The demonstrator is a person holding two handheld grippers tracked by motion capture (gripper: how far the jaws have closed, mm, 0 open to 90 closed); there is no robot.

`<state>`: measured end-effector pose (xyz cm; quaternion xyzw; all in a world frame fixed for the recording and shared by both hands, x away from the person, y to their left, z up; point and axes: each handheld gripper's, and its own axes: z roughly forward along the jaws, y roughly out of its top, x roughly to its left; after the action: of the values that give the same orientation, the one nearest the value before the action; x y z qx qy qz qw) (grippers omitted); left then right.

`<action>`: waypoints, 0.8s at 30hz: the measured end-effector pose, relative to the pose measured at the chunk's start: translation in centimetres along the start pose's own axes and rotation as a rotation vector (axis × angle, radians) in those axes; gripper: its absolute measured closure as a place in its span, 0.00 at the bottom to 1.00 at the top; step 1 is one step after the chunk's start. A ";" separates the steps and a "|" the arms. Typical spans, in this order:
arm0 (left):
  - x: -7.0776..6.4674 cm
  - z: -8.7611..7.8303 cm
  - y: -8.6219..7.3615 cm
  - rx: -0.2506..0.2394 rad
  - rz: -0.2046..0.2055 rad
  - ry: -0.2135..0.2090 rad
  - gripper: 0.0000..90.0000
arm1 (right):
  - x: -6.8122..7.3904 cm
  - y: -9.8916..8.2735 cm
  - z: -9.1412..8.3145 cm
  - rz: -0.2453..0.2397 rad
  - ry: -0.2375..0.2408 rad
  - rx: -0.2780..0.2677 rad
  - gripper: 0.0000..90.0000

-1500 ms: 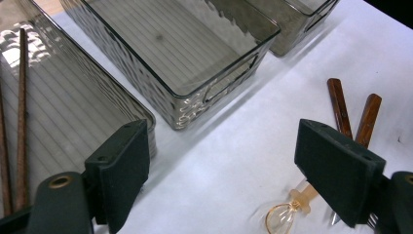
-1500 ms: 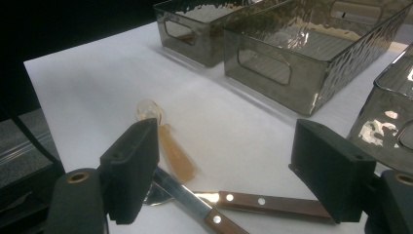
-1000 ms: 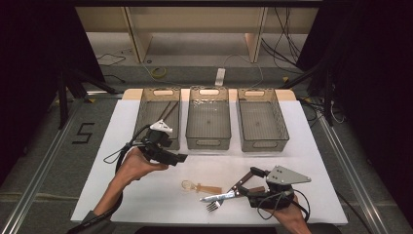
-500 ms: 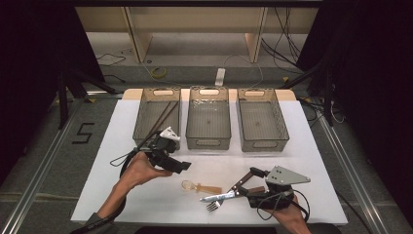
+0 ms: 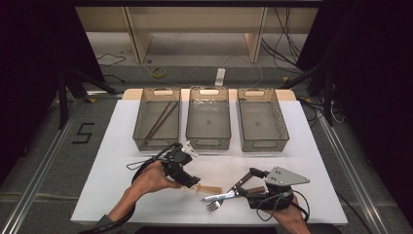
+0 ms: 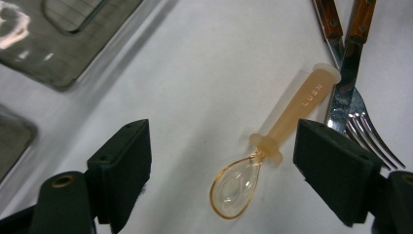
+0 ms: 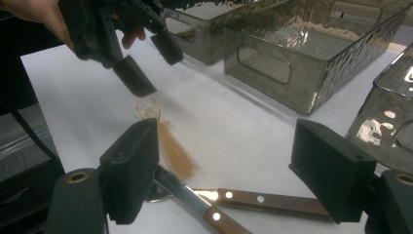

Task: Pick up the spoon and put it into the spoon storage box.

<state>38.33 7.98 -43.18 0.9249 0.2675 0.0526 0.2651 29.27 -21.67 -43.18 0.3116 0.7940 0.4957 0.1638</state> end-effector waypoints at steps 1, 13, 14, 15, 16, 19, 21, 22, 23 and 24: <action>-0.2 0.1 0.1 0.001 0.000 -0.006 0.24 | 0.0 0.0 0.0 -0.001 0.001 0.003 0.29; -1.7 2.8 0.8 0.096 0.102 -0.072 0.39 | 0.0 0.0 0.1 -0.004 0.004 0.007 0.29; -1.7 3.0 0.9 0.101 0.105 -0.076 0.41 | 0.0 0.0 0.1 -0.004 0.004 0.007 0.29; -1.7 3.2 1.1 0.113 0.108 -0.079 0.43 | 0.0 0.0 0.1 -0.003 0.004 0.008 0.29; -1.7 3.4 1.1 0.116 0.108 -0.080 0.45 | 0.0 0.0 0.1 -0.003 0.004 0.009 0.29; -2.0 3.9 1.2 0.138 0.125 -0.090 0.48 | 0.0 0.0 0.0 -0.004 0.004 0.005 0.29; -2.1 4.1 1.1 0.152 0.132 -0.097 0.51 | 0.0 0.0 0.0 -0.001 0.002 0.004 0.29; -2.1 4.2 1.1 0.149 0.127 -0.102 0.52 | 0.0 0.0 0.0 -0.001 0.003 0.003 0.29; -2.1 4.2 1.1 0.151 0.125 -0.110 0.53 | 0.0 0.0 0.0 -0.001 0.003 0.003 0.29; -2.0 4.2 1.1 0.154 0.125 -0.114 0.54 | 0.0 0.0 0.0 -0.001 0.003 0.004 0.29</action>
<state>38.14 4.19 -46.06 0.9589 0.1971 -0.0047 0.2042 29.29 -21.66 -43.20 0.3109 0.7954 0.4943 0.1623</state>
